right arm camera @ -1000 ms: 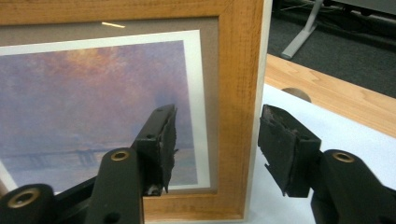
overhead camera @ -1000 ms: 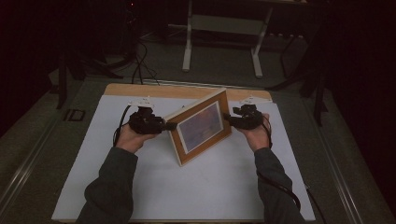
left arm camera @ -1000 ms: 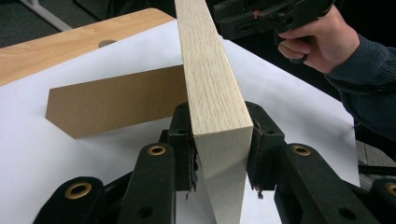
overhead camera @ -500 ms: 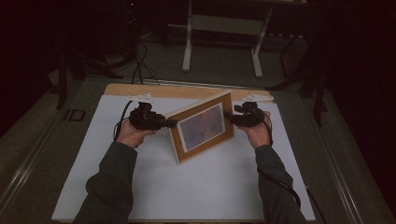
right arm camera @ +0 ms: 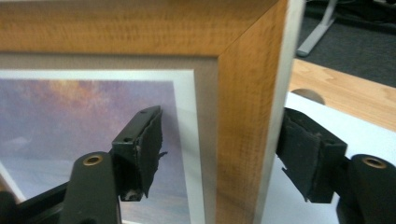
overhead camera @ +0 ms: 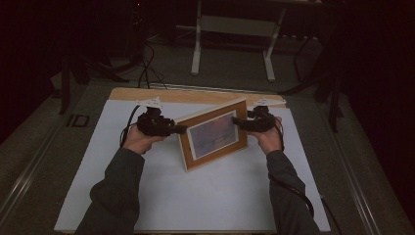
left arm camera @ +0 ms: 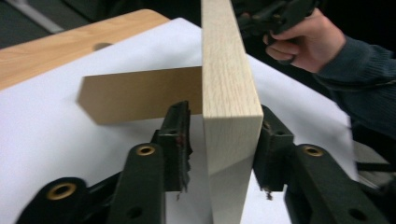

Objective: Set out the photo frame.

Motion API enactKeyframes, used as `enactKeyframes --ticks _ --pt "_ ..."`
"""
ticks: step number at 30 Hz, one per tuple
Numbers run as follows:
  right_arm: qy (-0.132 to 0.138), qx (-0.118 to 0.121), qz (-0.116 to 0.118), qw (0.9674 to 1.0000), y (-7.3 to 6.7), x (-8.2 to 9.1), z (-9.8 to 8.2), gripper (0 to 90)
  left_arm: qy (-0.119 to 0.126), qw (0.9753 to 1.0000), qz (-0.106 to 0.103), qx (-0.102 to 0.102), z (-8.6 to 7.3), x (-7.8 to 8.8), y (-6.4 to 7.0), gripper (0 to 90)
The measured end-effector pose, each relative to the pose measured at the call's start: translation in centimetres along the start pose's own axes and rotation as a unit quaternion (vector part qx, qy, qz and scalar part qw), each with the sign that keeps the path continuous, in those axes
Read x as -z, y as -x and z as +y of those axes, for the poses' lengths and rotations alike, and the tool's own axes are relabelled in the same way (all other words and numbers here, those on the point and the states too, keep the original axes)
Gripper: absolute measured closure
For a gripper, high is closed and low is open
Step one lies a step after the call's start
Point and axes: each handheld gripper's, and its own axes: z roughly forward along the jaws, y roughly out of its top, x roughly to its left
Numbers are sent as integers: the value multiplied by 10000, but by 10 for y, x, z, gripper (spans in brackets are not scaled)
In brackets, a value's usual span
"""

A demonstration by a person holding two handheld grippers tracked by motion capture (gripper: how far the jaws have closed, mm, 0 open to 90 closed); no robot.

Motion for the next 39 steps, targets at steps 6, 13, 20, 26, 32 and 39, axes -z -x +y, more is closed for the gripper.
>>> enactKeyframes --ticks 6,13,20,26,32,39 --pt "-103 34 197 9997 3 -7 -1 234 19 9984 518 221 -15 1 14 559" --pt "-79 -97 419 9990 8 -12 -1 189 151 9979 542 313 -23 4 20 700" --pt "27 -358 854 9957 16 -15 -4 234 141 9982 506 290 -22 4 21 711" --pt "-1 -361 825 9959 17 -10 -6 303 117 9984 476 298 -21 3 17 712" --pt "32 -374 894 9953 20 -2 -12 411 158 9972 644 336 -21 6 12 712" --pt "43 -282 832 9961 15 3 -17 473 221 9960 759 418 -22 8 6 714"
